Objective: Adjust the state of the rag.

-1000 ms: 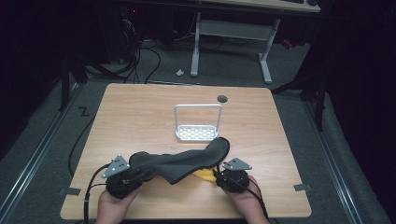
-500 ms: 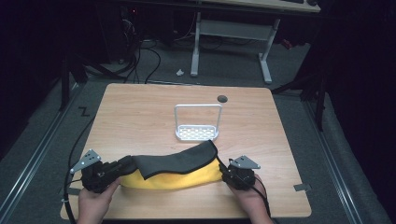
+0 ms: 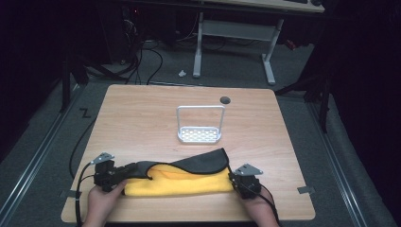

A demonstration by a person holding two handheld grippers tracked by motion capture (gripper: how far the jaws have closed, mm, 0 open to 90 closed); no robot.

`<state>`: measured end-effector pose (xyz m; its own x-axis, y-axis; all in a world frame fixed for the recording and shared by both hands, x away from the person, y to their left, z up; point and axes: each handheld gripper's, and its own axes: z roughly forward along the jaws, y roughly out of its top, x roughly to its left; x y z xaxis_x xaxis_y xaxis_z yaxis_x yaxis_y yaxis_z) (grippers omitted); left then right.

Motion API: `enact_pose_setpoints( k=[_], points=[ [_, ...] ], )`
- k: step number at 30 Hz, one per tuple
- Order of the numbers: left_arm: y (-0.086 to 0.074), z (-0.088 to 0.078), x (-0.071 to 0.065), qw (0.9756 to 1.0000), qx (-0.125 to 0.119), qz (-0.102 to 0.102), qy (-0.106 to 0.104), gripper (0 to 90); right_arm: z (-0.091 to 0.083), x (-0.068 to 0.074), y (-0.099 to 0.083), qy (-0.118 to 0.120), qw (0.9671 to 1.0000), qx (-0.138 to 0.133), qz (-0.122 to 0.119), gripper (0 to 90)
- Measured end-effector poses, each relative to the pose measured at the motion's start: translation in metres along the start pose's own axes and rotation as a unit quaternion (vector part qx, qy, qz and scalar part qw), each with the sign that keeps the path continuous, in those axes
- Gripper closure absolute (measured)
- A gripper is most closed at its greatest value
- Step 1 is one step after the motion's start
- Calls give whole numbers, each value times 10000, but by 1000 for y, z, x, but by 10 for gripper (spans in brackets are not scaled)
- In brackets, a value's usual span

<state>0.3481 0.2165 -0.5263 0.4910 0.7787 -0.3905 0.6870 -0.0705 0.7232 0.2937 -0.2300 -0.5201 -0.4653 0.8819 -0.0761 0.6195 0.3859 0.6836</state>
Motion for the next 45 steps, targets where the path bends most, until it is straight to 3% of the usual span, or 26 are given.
enact_pose_setpoints(
  k=[3,7,9,12,14,18,21,22,26,27,29,32,36,37,38,40,45],
  points=[
    [-3,14,-17,9989,295,354,3,812,-20,-5,-21,-69,9999,30,113,900],
    [-4,16,-20,9990,271,330,100,732,-37,-12,-39,-35,9995,-56,313,860],
    [-4,11,-19,9993,188,291,126,660,-42,-16,-39,-44,9989,-220,422,814],
    [-5,-7,-22,9985,-74,441,325,579,-41,-20,-35,-85,9979,-462,448,760],
    [-6,-20,-28,9975,-279,569,314,547,-37,-21,-33,-115,9977,-508,435,731],
    [-7,-25,-48,9950,-358,915,159,489,-32,-21,-29,-125,9976,-553,392,681],
    [-11,-13,-70,9923,-217,1211,-131,453,-30,-19,-25,-129,9976,-614,310,655],
    [-13,-4,-79,9901,-72,1394,-160,441,-29,-18,-25,-118,9975,-619,312,648],
    [-15,24,-96,9850,223,1711,-57,428,-23,-15,-19,-123,9975,-648,256,620],
    [-15,31,-98,9833,363,1781,118,426,-21,-15,-17,-138,9975,-647,248,609],
    [-15,44,-96,9822,598,1755,293,448,-15,-15,-13,-160,9977,-606,239,589],
    [-15,42,-89,9865,445,1541,335,596,-7,-17,-9,-251,9980,-491,294,582],
    [-17,41,-86,9849,385,1627,443,737,1,-24,-12,-123,9981,-347,490,562],
    [-17,41,-86,9844,383,1653,463,762,1,-25,-12,-106,9981,-356,502,596],
    [-17,41,-86,9846,376,1642,462,790,0,-25,-12,-75,9980,-334,533,688],
    [-17,38,-86,9857,347,1591,426,806,-5,-22,-12,-283,9981,-429,331,822],
    [-15,17,-90,9880,139,1524,206,807,-24,-19,-13,-500,9956,-752,266,873]
  ],
)
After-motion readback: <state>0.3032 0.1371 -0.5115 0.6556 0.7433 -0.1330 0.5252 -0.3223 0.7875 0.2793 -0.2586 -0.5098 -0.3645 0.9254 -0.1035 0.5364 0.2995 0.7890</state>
